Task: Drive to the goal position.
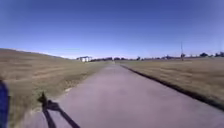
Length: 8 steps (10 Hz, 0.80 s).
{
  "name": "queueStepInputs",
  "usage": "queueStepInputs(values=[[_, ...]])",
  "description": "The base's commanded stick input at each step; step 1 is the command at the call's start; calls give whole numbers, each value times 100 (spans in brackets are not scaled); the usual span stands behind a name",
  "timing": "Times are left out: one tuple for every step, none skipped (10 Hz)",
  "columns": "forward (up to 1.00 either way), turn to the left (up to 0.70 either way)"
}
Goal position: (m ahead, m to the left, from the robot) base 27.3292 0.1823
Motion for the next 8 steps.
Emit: queueStepInputs(values=[[70, 0], [70, 0], [70, 0], [70, 0], [70, 0], [70, 0], [70, 0], [70, 0]])
